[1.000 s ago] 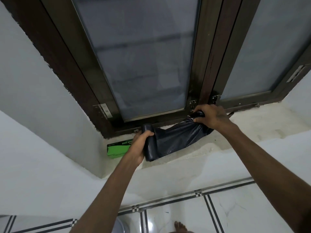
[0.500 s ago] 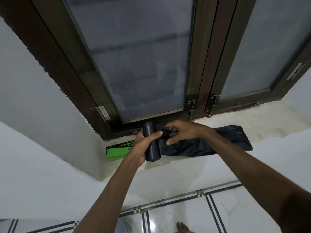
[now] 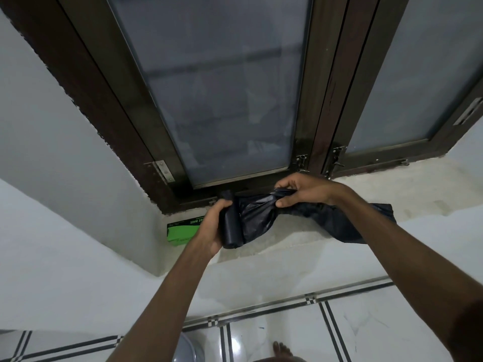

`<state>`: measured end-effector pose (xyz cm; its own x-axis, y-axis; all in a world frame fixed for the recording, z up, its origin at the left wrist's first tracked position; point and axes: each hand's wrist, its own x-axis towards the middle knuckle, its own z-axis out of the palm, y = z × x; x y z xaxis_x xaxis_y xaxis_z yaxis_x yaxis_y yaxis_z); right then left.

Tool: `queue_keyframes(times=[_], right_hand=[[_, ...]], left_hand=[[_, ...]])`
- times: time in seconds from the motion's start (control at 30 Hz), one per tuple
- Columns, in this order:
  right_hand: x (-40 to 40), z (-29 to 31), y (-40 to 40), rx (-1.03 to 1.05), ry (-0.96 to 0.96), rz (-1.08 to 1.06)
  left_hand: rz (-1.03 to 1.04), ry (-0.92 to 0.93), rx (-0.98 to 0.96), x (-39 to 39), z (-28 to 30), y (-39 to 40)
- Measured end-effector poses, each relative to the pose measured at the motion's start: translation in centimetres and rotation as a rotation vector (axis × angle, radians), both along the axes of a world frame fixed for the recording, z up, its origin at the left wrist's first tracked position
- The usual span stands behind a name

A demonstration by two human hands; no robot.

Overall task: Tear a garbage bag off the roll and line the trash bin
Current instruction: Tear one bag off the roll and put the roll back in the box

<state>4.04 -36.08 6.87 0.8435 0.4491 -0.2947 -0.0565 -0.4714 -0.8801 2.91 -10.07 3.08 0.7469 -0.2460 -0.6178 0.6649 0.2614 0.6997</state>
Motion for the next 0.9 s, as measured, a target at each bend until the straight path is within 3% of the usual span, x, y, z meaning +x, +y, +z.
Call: queue_keyframes(times=[0.23, 0.5, 0.9], right_hand=[[-0.1, 0.3, 1.4, -0.066, 0.015, -0.101], [-0.2, -0.4, 2.4, 0.06, -0.008, -0.248], [-0.2, -1.3, 2.5, 0.07, 0.004, -0.334]], left_hand=[[0.026, -0.121, 0.052, 0.0, 0.6, -0.3], [0.082, -0.193, 0.108, 0.3, 1.1, -1.5], [0.015, -0.304, 0.255, 0.4, 1.8, -1.9]])
